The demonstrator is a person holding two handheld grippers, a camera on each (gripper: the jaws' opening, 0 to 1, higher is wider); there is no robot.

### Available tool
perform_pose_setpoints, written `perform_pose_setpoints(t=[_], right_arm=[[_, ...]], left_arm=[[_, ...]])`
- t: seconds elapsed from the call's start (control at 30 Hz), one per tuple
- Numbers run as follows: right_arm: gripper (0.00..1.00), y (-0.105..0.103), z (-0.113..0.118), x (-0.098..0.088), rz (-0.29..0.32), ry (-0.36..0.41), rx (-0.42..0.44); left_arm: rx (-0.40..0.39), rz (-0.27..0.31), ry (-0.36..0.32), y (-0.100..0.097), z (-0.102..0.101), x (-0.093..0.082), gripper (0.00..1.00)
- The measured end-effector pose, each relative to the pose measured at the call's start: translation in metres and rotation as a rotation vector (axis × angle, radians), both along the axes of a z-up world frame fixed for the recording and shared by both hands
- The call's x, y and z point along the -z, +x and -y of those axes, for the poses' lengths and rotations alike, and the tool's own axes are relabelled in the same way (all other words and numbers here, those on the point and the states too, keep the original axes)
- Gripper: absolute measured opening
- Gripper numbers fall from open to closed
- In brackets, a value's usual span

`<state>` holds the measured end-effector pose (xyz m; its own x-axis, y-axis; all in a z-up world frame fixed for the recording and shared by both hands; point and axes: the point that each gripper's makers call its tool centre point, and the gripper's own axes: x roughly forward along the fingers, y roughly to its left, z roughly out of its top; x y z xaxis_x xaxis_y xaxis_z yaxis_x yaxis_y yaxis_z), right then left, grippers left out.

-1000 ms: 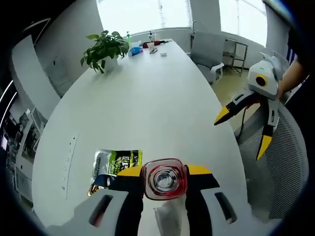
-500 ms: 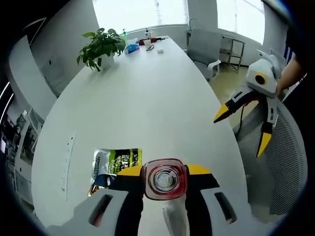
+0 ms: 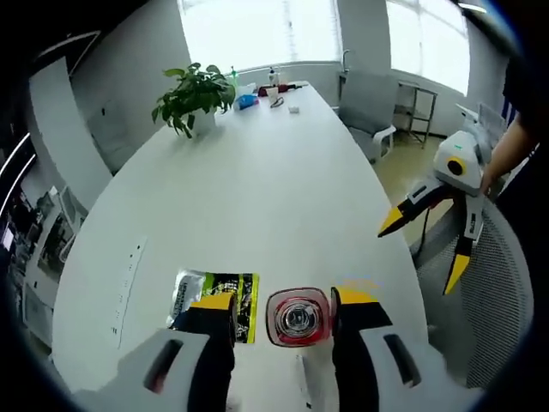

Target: Arrange the skincare products in the storage area until every visible bottle or jar stands upright without overlapping.

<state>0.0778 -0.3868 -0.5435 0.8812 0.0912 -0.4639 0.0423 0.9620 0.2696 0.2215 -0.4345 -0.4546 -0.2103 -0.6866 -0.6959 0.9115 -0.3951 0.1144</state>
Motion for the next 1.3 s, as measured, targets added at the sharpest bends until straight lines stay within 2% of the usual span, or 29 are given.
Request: perform_pose_setpoints(t=[0.07,0.1,0.17,0.23,0.33,0.4,0.43,0.5,0.63,0.67,0.8,0.87,1.13,1.2,1.3], right_arm=[[0.85,0.000,0.000,0.001,-0.007,-0.007,-0.005],[0.86,-0.001,0.000,0.001,-0.009,-0.013,-0.001],[0.90,0.000,0.001,-0.001,-0.007,-0.024,0.001],[0.90,-0.002,0.001,-0.002,-0.020,-0.051,-0.003],[0.92,-0.004,0.001,-0.001,-0.028,-0.055,-0.010],[0.93,-0.004,0.000,-0.005,-0.020,-0.048,-0.012],[0.92,-0.003,0.000,-0.008,-0.016,-0.049,-0.009],[0.91,-0.001,-0.002,-0.013,-0.005,-0.047,-0.008],[0.92,0.001,-0.002,-0.008,-0.027,-0.056,-0.006],[0.92,0.001,-0.001,-0.005,-0.035,-0.061,-0.004],[0.94,-0.002,-0.001,0.002,-0.070,-0.069,-0.005],[0.96,-0.003,0.000,0.002,-0.066,-0.074,-0.007],[0.95,-0.002,-0.003,0.000,-0.043,-0.040,-0.003],[0.95,-0.002,-0.003,-0.001,-0.041,-0.030,0.003],[0.94,-0.002,-0.003,0.000,-0.045,-0.017,0.009]], left_arm=[[-0.025,-0.026,-0.054,-0.002,-0.002,-0.012,0.47],[-0.036,-0.043,-0.086,0.006,-0.003,-0.016,0.49],[-0.078,-0.072,-0.122,0.006,-0.007,-0.025,0.54],[-0.139,-0.131,-0.169,0.001,-0.016,-0.036,0.58],[-0.204,-0.190,-0.209,0.008,-0.028,-0.039,0.62],[-0.236,-0.212,-0.270,0.006,-0.038,-0.045,0.69],[-0.247,-0.221,-0.297,0.006,-0.042,-0.048,0.76],[-0.290,-0.248,-0.328,0.011,-0.056,-0.051,0.82],[-0.395,-0.271,-0.362,0.019,-0.085,-0.050,0.84],[-0.433,-0.289,-0.369,0.021,-0.096,-0.049,0.85],[-0.487,-0.382,-0.438,0.020,-0.122,-0.054,0.92],[-0.512,-0.372,-0.439,0.023,-0.135,-0.052,0.97],[-0.621,-0.315,-0.462,0.022,-0.182,-0.042,0.99],[-0.647,-0.292,-0.463,0.022,-0.196,-0.035,0.99],[-0.705,-0.290,-0.451,0.027,-0.214,-0.023,0.99]])
